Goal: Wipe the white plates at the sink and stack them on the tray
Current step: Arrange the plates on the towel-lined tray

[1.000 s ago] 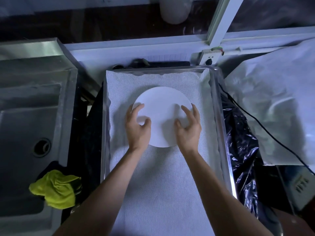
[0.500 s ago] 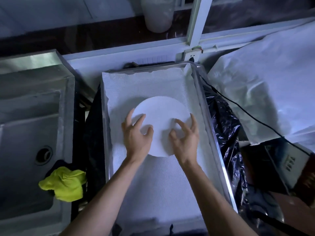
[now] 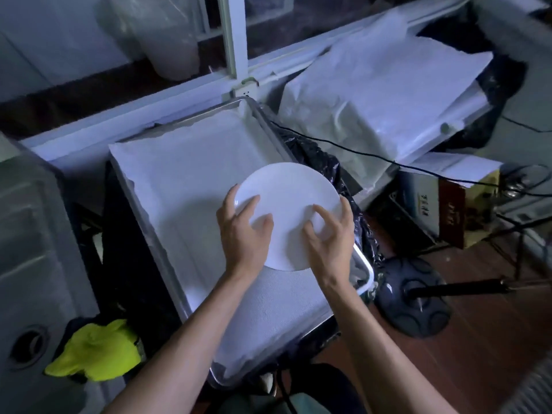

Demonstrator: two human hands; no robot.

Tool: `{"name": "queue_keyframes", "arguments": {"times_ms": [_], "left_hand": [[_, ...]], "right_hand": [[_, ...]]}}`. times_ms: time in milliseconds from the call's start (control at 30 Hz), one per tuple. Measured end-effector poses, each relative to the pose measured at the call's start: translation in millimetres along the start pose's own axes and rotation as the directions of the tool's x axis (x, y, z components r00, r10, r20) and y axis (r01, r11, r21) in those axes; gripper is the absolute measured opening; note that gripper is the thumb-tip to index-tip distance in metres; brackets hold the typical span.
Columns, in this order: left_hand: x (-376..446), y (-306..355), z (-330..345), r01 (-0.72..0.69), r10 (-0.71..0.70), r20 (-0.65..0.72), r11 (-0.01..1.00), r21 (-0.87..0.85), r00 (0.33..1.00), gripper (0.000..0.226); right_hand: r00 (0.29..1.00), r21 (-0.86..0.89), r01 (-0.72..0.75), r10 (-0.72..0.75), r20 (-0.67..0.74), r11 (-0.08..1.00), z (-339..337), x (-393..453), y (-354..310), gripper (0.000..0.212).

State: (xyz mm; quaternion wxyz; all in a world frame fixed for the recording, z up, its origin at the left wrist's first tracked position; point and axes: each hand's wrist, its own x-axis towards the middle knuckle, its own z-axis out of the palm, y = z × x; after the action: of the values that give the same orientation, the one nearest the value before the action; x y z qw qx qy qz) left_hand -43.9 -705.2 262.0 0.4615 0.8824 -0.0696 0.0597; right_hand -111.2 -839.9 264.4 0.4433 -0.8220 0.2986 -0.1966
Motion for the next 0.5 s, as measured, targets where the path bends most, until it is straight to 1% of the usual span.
{"name": "queue_keyframes", "arguments": {"times_ms": [133, 267, 400, 500], "left_hand": [[-29, 25, 19, -0.069, 0.077, 0.103, 0.994, -0.084, 0.992, 0.038], [-62, 54, 48, -0.141, 0.167, 0.238, 0.982, -0.123, 0.957, 0.04], [-102, 84, 81, -0.227, 0.271, 0.358, 0.961, -0.159, 0.894, 0.041], [-143, 107, 109, -0.308, 0.365, 0.438, 0.931, -0.198, 0.822, 0.04]], "right_hand": [[0.987, 0.02, -0.031, 0.034, -0.16, 0.999, -44, -30, 17, 0.027], [0.95, 0.006, -0.104, 0.101, -0.294, 0.995, -89, -59, 45, 0.027], [0.892, -0.019, -0.13, 0.109, -0.438, 0.991, -139, -90, 79, 0.027], [0.82, 0.038, -0.249, 0.232, -0.523, 0.968, -178, -119, 104, 0.028]]}}
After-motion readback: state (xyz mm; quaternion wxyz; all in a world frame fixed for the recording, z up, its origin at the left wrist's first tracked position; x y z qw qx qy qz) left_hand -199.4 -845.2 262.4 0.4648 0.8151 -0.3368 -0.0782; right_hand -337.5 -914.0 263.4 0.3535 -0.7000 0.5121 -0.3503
